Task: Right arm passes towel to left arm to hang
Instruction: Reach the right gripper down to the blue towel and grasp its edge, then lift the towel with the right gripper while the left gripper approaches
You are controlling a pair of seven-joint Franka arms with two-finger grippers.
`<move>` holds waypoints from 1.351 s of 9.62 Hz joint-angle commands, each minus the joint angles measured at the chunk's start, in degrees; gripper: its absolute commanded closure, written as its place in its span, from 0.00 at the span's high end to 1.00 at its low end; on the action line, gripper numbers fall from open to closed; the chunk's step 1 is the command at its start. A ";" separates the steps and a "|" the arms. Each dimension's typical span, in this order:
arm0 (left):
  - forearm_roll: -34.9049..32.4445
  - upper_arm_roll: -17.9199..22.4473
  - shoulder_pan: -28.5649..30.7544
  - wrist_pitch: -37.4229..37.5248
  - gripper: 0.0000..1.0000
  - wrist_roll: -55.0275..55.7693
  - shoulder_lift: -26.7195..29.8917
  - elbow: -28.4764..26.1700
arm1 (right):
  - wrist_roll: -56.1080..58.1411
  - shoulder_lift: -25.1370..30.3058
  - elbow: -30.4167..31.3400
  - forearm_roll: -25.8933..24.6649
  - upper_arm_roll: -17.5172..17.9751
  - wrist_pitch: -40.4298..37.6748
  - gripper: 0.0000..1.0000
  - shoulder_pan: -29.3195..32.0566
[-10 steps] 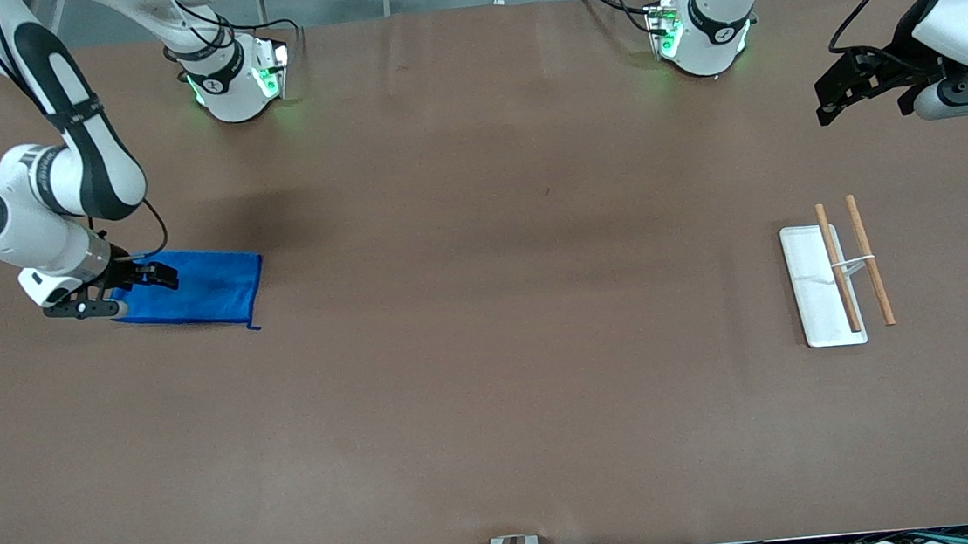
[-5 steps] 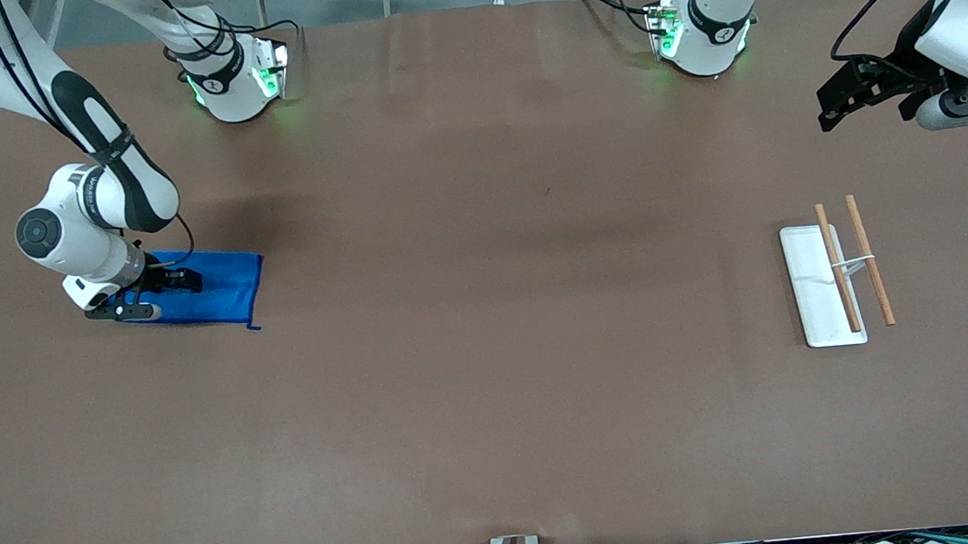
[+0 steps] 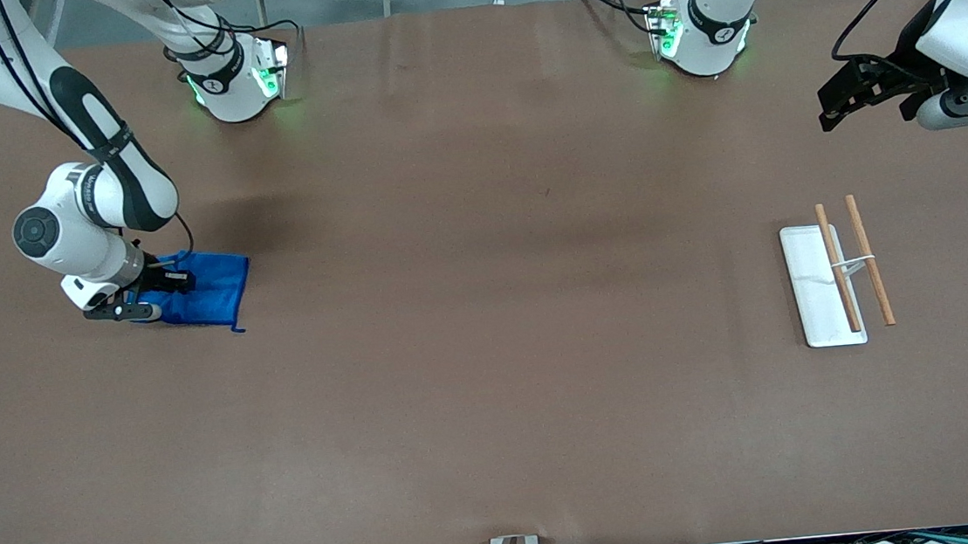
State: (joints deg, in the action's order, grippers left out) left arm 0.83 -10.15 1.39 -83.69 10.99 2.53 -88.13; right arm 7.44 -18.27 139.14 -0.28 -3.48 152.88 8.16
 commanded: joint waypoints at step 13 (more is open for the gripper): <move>0.48 -0.48 -0.77 0.37 1.00 -0.71 -1.83 -0.47 | -0.15 11.07 -26.71 27.12 3.05 -46.34 0.00 -5.33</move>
State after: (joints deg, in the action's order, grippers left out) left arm 0.96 -10.40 0.90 -83.69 10.88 1.83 -88.11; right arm 7.35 -6.68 114.89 22.01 -0.45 108.35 4.22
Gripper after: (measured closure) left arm 0.000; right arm 0.846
